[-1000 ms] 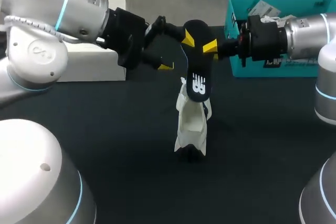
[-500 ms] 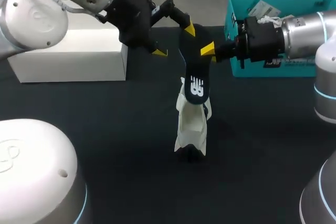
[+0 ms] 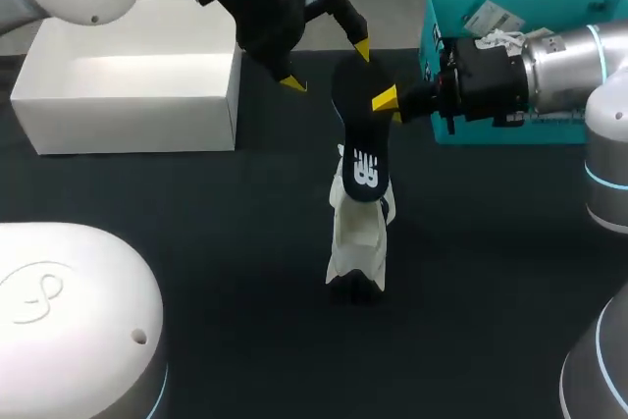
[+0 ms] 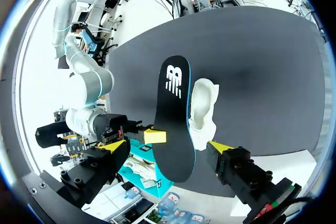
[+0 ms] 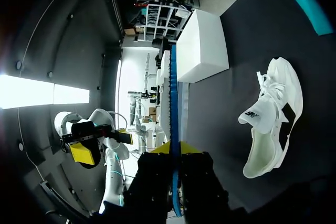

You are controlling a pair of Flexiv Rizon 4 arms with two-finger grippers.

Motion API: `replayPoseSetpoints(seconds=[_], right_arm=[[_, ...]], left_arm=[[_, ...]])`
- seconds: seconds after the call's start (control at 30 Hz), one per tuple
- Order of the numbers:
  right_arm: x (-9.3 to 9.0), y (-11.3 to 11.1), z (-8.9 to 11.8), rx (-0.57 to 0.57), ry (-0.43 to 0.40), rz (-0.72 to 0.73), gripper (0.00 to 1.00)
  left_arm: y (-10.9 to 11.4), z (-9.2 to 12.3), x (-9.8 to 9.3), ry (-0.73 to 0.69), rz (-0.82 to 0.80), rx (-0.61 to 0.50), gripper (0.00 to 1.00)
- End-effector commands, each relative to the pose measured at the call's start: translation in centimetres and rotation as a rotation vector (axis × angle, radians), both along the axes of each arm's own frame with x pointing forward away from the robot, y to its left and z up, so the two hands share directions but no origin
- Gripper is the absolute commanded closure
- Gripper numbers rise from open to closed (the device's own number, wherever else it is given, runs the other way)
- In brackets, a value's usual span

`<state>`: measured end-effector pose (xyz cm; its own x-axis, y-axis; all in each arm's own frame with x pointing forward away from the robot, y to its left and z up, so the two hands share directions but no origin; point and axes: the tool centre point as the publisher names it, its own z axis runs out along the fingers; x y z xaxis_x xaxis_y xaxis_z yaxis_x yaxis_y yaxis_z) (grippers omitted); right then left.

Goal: Take the shoe out of the shoebox, open the shoe tongue, remove and reinsert the insole, then place the shoe into the shoebox

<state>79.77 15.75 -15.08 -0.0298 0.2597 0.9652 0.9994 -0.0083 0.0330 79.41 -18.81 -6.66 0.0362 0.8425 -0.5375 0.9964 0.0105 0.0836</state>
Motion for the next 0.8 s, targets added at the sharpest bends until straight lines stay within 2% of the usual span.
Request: replayPoseSetpoints(seconds=[0.03, 0.1, 0.2, 0.7, 0.8], right_arm=[[0.2, 0.4, 0.1, -0.016, 0.006, 0.01, 1.0], [0.2, 0.4, 0.0, -0.019, 0.006, 0.013, 1.0], [0.2, 0.4, 0.0, -0.019, 0.005, 0.015, 1.0], [0.0, 0.2, -0.2, -0.005, -0.006, 0.005, 1.0], [0.0, 0.2, -0.3, 0.006, -0.01, 0.001, 1.0]], left_arm=[[-0.6, 0.9, 0.3, 0.011, 0.022, 0.325, 0.0], [-0.8, 1.3, 0.4, 0.008, 0.021, 0.342, 0.0], [-1.7, 1.7, 0.7, -0.033, 0.035, 0.285, 0.0], [-1.7, 1.7, 0.7, -0.033, 0.035, 0.285, 0.0], [-1.9, 1.9, 0.4, -0.105, -0.023, 0.317, 0.0]])
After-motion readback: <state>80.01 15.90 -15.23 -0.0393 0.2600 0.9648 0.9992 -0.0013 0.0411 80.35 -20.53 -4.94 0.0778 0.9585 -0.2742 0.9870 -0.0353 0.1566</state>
